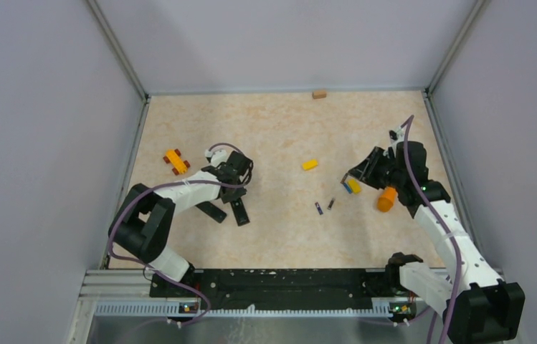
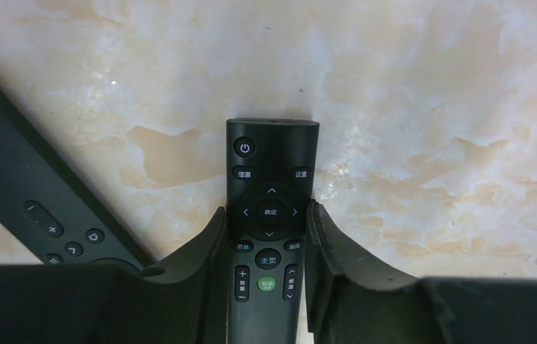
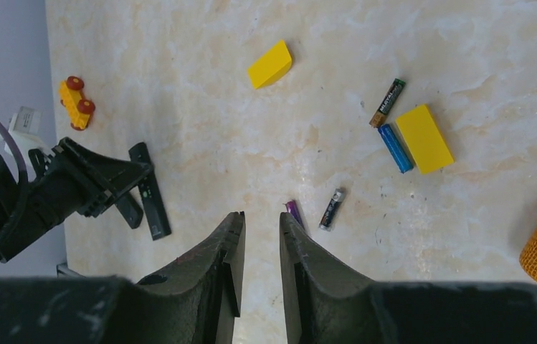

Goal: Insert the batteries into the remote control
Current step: Pick up the remote control from the center of the board, then adjust the remote control.

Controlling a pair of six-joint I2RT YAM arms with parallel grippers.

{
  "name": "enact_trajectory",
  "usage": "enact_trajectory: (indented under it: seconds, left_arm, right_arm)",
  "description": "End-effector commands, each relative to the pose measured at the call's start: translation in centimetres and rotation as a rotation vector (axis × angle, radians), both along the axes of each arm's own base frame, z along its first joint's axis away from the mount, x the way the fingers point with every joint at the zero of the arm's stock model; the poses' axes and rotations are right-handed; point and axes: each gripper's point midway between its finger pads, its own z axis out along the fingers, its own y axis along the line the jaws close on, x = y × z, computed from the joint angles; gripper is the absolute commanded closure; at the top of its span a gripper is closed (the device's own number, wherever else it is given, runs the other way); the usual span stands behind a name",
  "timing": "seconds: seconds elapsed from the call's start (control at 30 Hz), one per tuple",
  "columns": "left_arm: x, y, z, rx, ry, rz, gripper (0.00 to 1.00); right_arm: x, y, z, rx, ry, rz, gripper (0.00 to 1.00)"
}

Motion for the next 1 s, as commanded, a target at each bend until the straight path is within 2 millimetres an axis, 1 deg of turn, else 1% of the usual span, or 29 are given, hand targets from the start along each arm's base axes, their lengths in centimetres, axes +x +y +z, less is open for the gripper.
enact_trajectory:
  seconds: [0.0, 0.1, 0.2, 0.27, 0.33, 0.37, 0.43, 0.5, 0.53, 0.6, 0.7, 0.73, 0.83, 0.9, 0.97]
  left_arm:
    - [2.0, -2.6, 2.4, -0.067, -0.064, -0.133, 0.86]
    - [3.1, -4.1, 5.3, -0.103, -0.122, -0.223, 0.88]
    - [3.8, -6.0, 8.4, -0.173, -0.183, -0.324, 0.88]
    - [4.1, -7.3, 10.5, -0.234, -0.224, -0.387, 0.88]
    - [4.1, -9.1, 13.0, -0.32, -0.269, -0.469, 0.87]
    - [3.9, -10.1, 14.3, -0.37, -0.292, -0.517, 0.87]
    - [3.4, -12.1, 17.3, -0.473, -0.348, -0.615, 0.87]
    - [2.3, -14.0, 20.3, -0.586, -0.39, -0.716, 0.86]
    - [1.7, -14.7, 21.6, -0.639, -0.405, -0.761, 0.86]
    - [0.7, -15.7, 24.2, -0.737, -0.438, -0.813, 0.86]
    - [-0.5, -16.5, 28.0, -0.877, -0.493, -0.865, 0.85]
    - [-1.0, -16.7, 29.5, -0.922, -0.522, -0.888, 0.85]
    - [-2.7, -17.0, 32.9, -1.043, -0.561, -0.954, 0.84]
    - [-3.4, -16.8, 34.5, -1.093, -0.579, -0.969, 0.84]
    - [-3.9, -16.6, 35.5, -1.139, -0.598, -0.967, 0.83]
  right_arm:
    - [0.2, 0.8, 0.7, 0.043, -0.007, 0.028, 0.72]
    - [0.1, 2.0, 1.1, 0.095, -0.026, 0.065, 0.66]
    - [0.0, 4.0, 1.6, 0.145, -0.056, 0.117, 0.53]
    - [-0.6, 6.3, 1.7, 0.18, -0.08, 0.176, 0.45]
    - [-1.0, 8.5, 2.3, 0.232, -0.118, 0.23, 0.36]
    - [-1.3, 9.7, 2.8, 0.263, -0.142, 0.259, 0.33]
    - [-1.8, 11.9, 4.2, 0.326, -0.202, 0.317, 0.28]
    - [-2.6, 14.1, 5.6, 0.387, -0.256, 0.384, 0.22]
    - [-3.0, 15.2, 7.1, 0.435, -0.306, 0.426, 0.2]
    - [-4.2, 16.8, 9.3, 0.521, -0.372, 0.491, 0.18]
    - [-5.2, 17.9, 11.5, 0.627, -0.446, 0.502, 0.14]
    - [-5.3, 18.0, 12.0, 0.656, -0.458, 0.496, 0.14]
    - [-5.6, 18.3, 13.2, 0.736, -0.476, 0.472, 0.13]
    - [-6.0, 18.6, 14.0, 0.769, -0.493, 0.48, 0.13]
    - [-6.3, 18.8, 14.6, 0.786, -0.505, 0.485, 0.13]
